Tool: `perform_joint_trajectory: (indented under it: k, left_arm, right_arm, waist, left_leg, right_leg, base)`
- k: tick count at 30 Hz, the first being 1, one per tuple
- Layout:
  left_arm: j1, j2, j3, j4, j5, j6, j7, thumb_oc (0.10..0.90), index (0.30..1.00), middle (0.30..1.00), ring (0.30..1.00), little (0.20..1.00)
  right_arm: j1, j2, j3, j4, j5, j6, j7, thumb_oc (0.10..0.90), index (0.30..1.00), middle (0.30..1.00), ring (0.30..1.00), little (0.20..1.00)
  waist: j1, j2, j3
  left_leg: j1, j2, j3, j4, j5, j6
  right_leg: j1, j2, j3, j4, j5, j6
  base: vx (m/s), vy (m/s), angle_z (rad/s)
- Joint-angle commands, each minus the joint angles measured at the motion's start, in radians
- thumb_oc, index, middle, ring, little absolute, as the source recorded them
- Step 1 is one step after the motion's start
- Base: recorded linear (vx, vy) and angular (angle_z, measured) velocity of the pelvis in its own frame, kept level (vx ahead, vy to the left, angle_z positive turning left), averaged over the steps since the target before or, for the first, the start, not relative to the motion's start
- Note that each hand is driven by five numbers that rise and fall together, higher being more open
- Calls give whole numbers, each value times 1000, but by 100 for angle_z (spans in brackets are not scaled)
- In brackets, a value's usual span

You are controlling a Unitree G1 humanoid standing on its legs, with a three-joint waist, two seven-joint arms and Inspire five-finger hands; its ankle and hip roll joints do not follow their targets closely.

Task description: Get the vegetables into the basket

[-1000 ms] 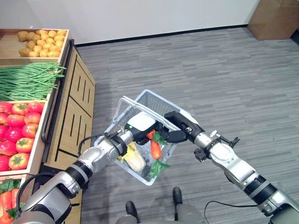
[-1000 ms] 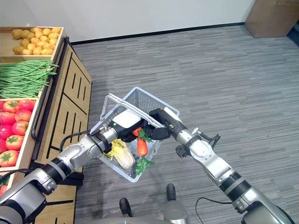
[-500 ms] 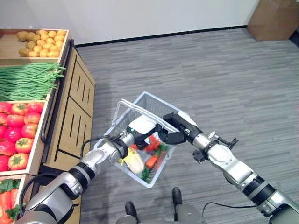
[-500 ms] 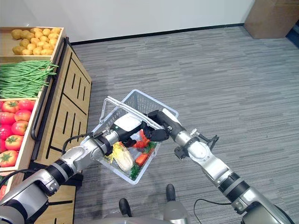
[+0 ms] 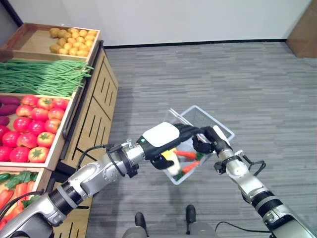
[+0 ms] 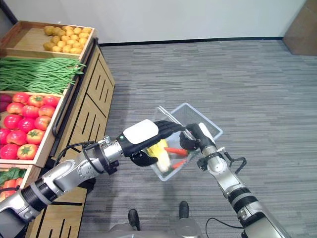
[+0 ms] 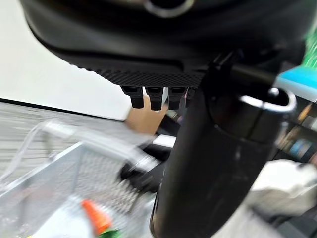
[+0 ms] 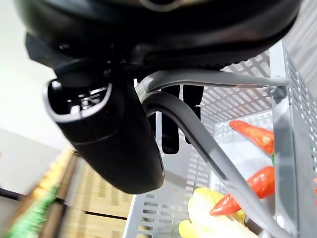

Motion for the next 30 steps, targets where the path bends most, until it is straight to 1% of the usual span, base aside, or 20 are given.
perform_joint_trajectory:
  k: [1,3,6,7,9,11,12,13,15,16,18,20,21,22,23,25,26,27,29,30]
  left_arm:
    - [37,-55,118,13,-378,-15,11,900,1000,1000,1000,1000]
    - [119,-75,162,2,-550,-2,-44,900,1000,1000,1000,1000]
    - [197,-88,198,16,-678,25,-93,900,1000,1000,1000,1000]
    - [228,-111,211,54,-719,39,-99,900,1000,1000,1000,1000]
    - [275,-130,242,121,-708,52,-105,900,1000,1000,1000,1000]
    - [324,-171,265,245,-715,77,-99,900,1000,1000,1000,1000]
    - [343,-195,272,321,-695,92,-94,900,1000,1000,1000,1000]
    - [365,-258,281,505,-689,125,-86,900,1000,1000,1000,1000]
    - [361,-296,277,659,-618,145,-77,900,1000,1000,1000,1000]
    - [353,-327,278,805,-536,162,-63,900,1000,1000,1000,1000]
    - [333,-368,274,961,-446,171,-48,900,1000,1000,1000,1000]
    - [305,-420,295,1140,-363,192,-16,900,1000,1000,1000,1000]
    - [292,-452,319,1274,-273,211,5,900,1000,1000,1000,1000]
    - [290,-465,336,1328,-243,216,20,900,1000,1000,1000,1000]
    - [289,-466,337,1330,-243,215,21,900,1000,1000,1000,1000]
    - [291,-490,383,1439,-206,243,51,900,1000,1000,1000,1000]
    - [303,-502,429,1506,-182,263,73,900,1000,1000,1000,1000]
    - [303,-502,429,1506,-181,263,73,900,1000,1000,1000,1000]
    - [320,-516,459,1528,-187,270,76,900,1000,1000,1000,1000]
    - [334,-523,469,1529,-193,268,73,900,1000,1000,1000,1000]
  right_arm:
    - [-80,18,-116,-60,-71,-97,-107,400,300,300,300,300]
    - [-75,16,-135,3,-95,-84,-120,400,300,300,300,300]
    - [-71,26,-165,80,-108,-74,-144,400,300,300,300,300]
    - [-65,29,-175,109,-118,-69,-151,400,300,300,300,300]
    - [-48,36,-205,137,-110,-68,-157,400,300,300,300,300]
    - [-31,35,-218,167,-119,-63,-159,400,300,300,300,300]
    - [-25,33,-229,191,-117,-61,-163,400,300,300,300,300]
    - [-23,35,-236,233,-113,-55,-167,400,300,300,300,300]
    - [-31,37,-247,308,-90,-51,-167,400,300,300,300,300]
    - [-43,38,-246,365,-80,-45,-163,400,300,300,300,300]
    - [-66,42,-241,429,-65,-43,-161,400,300,300,300,300]
    - [-73,47,-243,472,-50,-45,-162,400,300,300,300,300]
    - [-80,51,-238,505,-45,-45,-158,400,300,300,300,300]
    - [-80,52,-235,511,-46,-46,-157,400,300,300,300,300]
    - [-81,52,-234,511,-46,-46,-157,400,300,300,300,300]
    - [-78,54,-235,522,-43,-48,-154,400,300,300,300,300]
    - [-74,56,-234,528,-41,-50,-149,400,300,300,300,300]
    - [-74,55,-234,528,-41,-50,-149,400,300,300,300,300]
    - [-71,54,-237,530,-35,-50,-146,400,300,300,300,300]
    - [-70,52,-239,543,-29,-50,-138,831,904,904,904,904]
  waist:
    - [12,-34,-112]
    - [21,-34,-111]
    - [31,-34,-110]
    - [33,-33,-108]
    - [36,-33,-107]
    - [39,-33,-106]
    - [40,-32,-105]
    - [40,-31,-102]
    - [43,-29,-102]
    - [45,-30,-103]
    - [45,-31,-102]
    - [44,-33,-103]
    - [44,-36,-106]
    - [45,-37,-107]
    - [44,-37,-106]
    - [47,-38,-109]
    - [52,-41,-111]
    - [51,-41,-111]
    - [57,-41,-111]
    - [61,-41,-110]
  left_leg:
    - [-3,13,-55,2,-59,-34]
    - [-4,12,-63,2,-56,-32]
    - [-9,9,-73,2,-54,-31]
    - [-10,7,-77,2,-52,-30]
    - [-12,6,-84,2,-50,-29]
    - [-15,4,-89,2,-48,-28]
    - [-17,3,-91,2,-47,-27]
    - [-19,3,-93,2,-44,-26]
    - [-22,3,-97,2,-42,-25]
    - [-25,4,-98,2,-40,-25]
    - [-28,5,-97,2,-40,-26]
    - [-30,7,-92,2,-41,-27]
    - [-31,7,-89,2,-41,-27]
    - [-30,8,-88,2,-41,-28]
    - [-30,8,-88,2,-42,-28]
    - [-28,8,-86,2,-42,-28]
    - [-27,9,-86,2,-43,-29]
    - [-27,9,-86,2,-43,-29]
    - [-27,10,-88,2,-42,-29]
    - [-28,10,-91,2,-41,-29]
  right_leg:
    - [39,-63,-52,1,-82,77]
    - [42,-64,-59,1,-81,76]
    - [44,-65,-63,1,-81,75]
    - [44,-65,-65,1,-80,74]
    - [46,-67,-70,1,-80,74]
    - [46,-68,-74,1,-78,74]
    - [46,-69,-76,1,-77,74]
    - [46,-70,-79,1,-75,74]
    - [45,-71,-84,1,-74,73]
    - [43,-72,-85,1,-73,74]
    - [38,-71,-84,1,-72,74]
    - [34,-69,-80,1,-72,73]
    - [31,-69,-78,1,-70,72]
    - [31,-68,-76,1,-70,71]
    - [31,-68,-76,1,-70,71]
    - [31,-67,-74,1,-71,70]
    - [32,-66,-75,1,-72,69]
    - [32,-66,-75,1,-72,69]
    - [33,-67,-77,1,-73,68]
    - [33,-67,-79,1,-73,68]
  base:
    - [-2,-5,13]
    - [-11,-3,15]
    - [-13,5,11]
    - [-9,6,17]
    - [-5,6,14]
    - [-9,4,7]
    - [-16,8,7]
    - [-14,11,4]
    - [-15,10,6]
    - [-16,9,10]
    - [-14,2,9]
    - [-3,4,5]
    - [10,3,4]
    - [0,0,0]
    - [16,-3,-8]
    - [22,-5,-10]
    - [18,-7,-12]
    - [18,-6,-10]
    - [0,0,0]
    - [0,0,0]
